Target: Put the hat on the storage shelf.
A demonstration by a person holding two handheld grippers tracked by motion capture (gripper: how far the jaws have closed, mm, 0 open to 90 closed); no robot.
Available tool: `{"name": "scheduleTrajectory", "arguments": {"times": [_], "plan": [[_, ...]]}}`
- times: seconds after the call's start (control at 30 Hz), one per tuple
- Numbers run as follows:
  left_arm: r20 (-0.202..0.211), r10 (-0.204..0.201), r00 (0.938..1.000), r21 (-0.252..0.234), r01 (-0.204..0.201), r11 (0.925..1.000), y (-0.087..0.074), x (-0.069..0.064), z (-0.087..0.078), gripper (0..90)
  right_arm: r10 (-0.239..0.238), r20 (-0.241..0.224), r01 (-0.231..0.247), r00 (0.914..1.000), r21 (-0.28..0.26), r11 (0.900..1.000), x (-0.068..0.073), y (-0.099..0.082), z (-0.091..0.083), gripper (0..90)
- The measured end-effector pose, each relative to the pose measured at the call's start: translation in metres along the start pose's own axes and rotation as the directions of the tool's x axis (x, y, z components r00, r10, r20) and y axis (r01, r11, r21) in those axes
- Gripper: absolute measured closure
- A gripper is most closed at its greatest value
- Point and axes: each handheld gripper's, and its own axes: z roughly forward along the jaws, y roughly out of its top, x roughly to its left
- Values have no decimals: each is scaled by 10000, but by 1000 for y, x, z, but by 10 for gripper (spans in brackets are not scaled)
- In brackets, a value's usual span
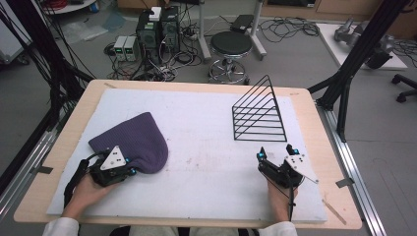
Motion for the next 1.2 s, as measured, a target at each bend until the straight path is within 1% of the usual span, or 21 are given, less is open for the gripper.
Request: {"name": "scheduleTrajectory", "arguments": {"times": [0.1,0.23,0.3,0.33,0.37,0.4,0.43,0.47,0.5,0.57,0.6,0.63,0.7,0.83,0.87,0.9,1.0,1.03,1.1,1.13,1.2], "plan": [[-81,-3,10000,-97,3,10000,1,1,-3,778,-18,-30,18,10000,-22,10000,0,0,0,81],[-11,-48,10000,-223,48,9997,1,0,-5,785,-18,-32,18,10000,-65,10000,0,0,-1,81],[-223,-119,9997,-530,107,9985,4,1,-9,785,22,-71,-23,10000,-127,9999,0,1,-2,81],[-223,-119,9997,-530,107,9985,4,1,-9,785,61,-89,-63,9999,-123,9999,1,1,-2,81],[-352,-208,9992,-739,181,9971,5,2,-12,785,61,-89,-63,9999,-123,9999,1,1,-2,81],[-586,-428,9974,-1134,360,9929,7,3,-16,785,87,-112,-88,9999,-135,9999,1,1,-3,81],[-727,-472,9962,-1283,376,9910,9,4,-18,785,116,-123,-118,9999,-149,9998,1,1,-3,81],[-727,-472,9962,-1283,376,9910,9,4,-18,786,110,-132,-112,9999,-156,9998,1,1,-3,81],[-972,-556,9937,-1520,404,9875,13,4,-19,787,109,-129,-111,9999,-153,9998,1,1,-3,81],[-1102,-641,9918,-1678,450,9848,14,4,-19,787,125,-125,-127,9998,-179,9998,1,2,-3,81],[-1403,-645,9880,-1782,389,9832,18,3,-20,788,52,-65,-54,10000,-279,9996,2,2,-4,81],[-1403,-645,9880,-1782,389,9832,18,3,-20,788,65,-50,-66,10000,-314,9995,2,3,-4,81],[-1700,-779,9824,-2081,415,9772,25,4,-23,788,-15,-33,14,10000,-359,9994,3,3,-5,81],[-2024,-883,9753,-2629,328,9643,37,4,-32,788,53,-68,-55,10000,-331,9994,4,2,-6,81],[-2024,-883,9753,-2629,328,9643,37,4,-32,788,-52,-72,49,10000,-330,9994,4,2,-5,81],[-2012,-874,9756,-2766,290,9606,45,4,-35,789,-64,-90,61,9999,-302,9995,5,2,-5,81],[-2041,-793,9757,-2775,200,9605,53,4,-37,790,-199,-222,192,9996,-296,9994,8,3,-3,81],[-2141,-778,9737,-2893,129,9572,61,5,-39,790,-251,-252,244,9994,-313,9992,9,3,-3,81],[-2202,-824,9720,-2982,133,9544,66,5,-41,791,-260,-279,251,9993,-302,9992,10,3,-3,81],[-2242,-948,9699,-3304,159,9437,75,6,-44,790,-276,-337,266,9991,-296,9992,11,3,-3,81],[-2249,-1104,9681,-3654,212,9306,84,7,-47,790,-300,-370,288,9989,-315,9991,11,3,-2,81]]}}
